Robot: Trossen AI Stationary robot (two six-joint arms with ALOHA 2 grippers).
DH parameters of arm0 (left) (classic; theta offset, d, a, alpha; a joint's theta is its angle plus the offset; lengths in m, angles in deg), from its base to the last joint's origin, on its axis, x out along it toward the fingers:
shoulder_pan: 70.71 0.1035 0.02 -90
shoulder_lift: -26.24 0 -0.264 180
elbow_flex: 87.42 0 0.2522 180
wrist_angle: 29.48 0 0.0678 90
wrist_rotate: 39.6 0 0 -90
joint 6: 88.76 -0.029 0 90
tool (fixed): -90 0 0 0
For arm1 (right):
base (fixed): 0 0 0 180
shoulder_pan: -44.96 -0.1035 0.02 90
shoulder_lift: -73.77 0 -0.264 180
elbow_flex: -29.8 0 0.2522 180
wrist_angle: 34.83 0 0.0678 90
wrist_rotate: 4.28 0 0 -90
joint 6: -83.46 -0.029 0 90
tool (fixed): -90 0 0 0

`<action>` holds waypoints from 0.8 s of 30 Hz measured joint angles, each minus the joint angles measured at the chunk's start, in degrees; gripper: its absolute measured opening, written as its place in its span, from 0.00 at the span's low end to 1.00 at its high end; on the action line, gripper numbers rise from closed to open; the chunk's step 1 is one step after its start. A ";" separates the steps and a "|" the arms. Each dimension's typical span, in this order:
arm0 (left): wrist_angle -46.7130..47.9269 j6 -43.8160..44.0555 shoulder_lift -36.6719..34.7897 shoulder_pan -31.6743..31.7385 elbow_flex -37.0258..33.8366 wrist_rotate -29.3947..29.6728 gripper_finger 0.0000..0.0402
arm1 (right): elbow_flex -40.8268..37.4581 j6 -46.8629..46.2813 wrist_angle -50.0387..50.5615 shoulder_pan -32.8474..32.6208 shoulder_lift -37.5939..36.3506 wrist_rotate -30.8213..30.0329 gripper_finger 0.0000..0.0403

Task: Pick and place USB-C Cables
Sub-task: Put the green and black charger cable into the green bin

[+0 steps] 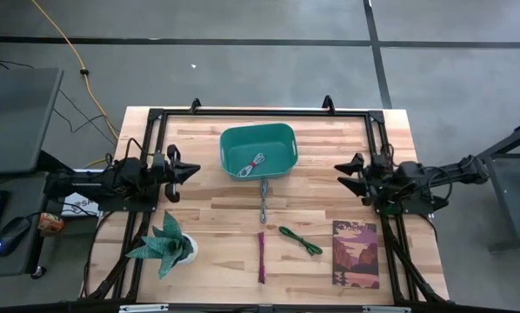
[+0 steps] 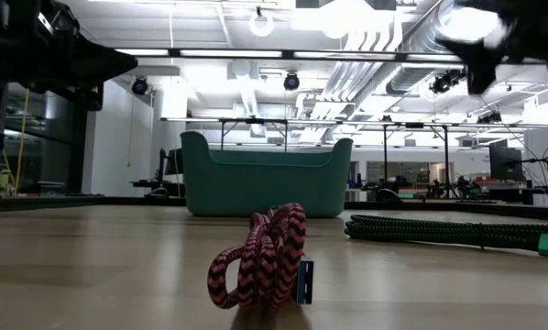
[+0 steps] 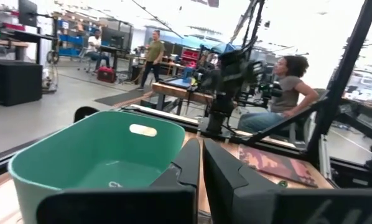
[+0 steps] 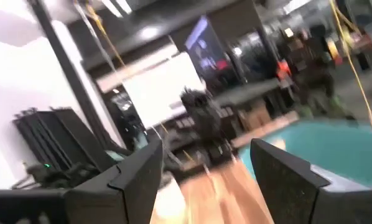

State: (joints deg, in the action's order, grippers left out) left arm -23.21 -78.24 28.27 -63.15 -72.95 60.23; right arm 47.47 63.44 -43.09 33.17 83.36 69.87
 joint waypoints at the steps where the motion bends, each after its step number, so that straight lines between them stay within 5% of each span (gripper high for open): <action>1: -0.02 -0.06 -0.01 0.00 0.00 0.04 0.00 | 1.39 1.18 -0.52 0.00 0.87 0.06 0.59; 8: -0.02 -0.06 -0.02 -0.02 0.00 0.31 0.00 | 13.49 9.20 0.90 0.00 8.23 0.10 0.59; 15: -0.02 -0.06 0.00 -0.02 0.02 0.37 0.00 | 26.71 11.51 15.24 0.00 15.42 -0.15 0.59; 24: 0.01 -0.04 0.00 -0.02 0.02 0.48 0.00 | 28.80 7.09 16.37 0.04 24.52 3.21 0.59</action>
State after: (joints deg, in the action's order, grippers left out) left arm -23.20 -78.28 28.27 -63.18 -72.93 60.70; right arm 76.27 70.53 -26.72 33.21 107.88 73.09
